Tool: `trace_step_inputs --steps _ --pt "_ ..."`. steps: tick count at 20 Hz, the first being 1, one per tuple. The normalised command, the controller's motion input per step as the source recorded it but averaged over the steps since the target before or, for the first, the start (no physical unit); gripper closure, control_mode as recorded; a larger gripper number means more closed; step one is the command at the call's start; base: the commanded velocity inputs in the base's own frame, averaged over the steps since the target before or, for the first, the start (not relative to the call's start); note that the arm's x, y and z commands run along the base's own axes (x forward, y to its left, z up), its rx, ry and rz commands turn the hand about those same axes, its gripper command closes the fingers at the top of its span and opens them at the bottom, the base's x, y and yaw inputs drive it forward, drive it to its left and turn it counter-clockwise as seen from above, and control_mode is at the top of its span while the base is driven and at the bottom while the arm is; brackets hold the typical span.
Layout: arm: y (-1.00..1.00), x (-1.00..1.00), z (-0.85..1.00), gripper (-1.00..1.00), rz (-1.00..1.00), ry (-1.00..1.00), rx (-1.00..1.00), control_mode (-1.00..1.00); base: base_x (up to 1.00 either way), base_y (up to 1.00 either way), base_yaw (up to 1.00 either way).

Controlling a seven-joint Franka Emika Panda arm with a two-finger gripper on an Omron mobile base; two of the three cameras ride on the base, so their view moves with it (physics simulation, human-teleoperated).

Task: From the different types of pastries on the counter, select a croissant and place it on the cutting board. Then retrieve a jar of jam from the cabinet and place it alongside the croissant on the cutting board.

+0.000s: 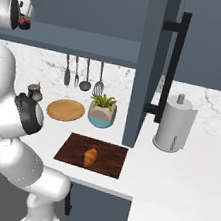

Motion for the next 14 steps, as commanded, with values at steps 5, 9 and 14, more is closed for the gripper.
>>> trace_step_inputs --steps 5,9,14 --pt "0.27 0.00 -0.27 -1.00 0.02 -0.18 0.00 -1.00 0.00 0.00 0.00" --pt "0.03 0.20 -0.09 -1.00 0.00 -0.05 0.00 -1.00 0.00 0.00 0.00" --pt "0.00 0.28 0.09 -1.00 0.00 0.00 0.04 -1.00 0.00 0.00 0.00"
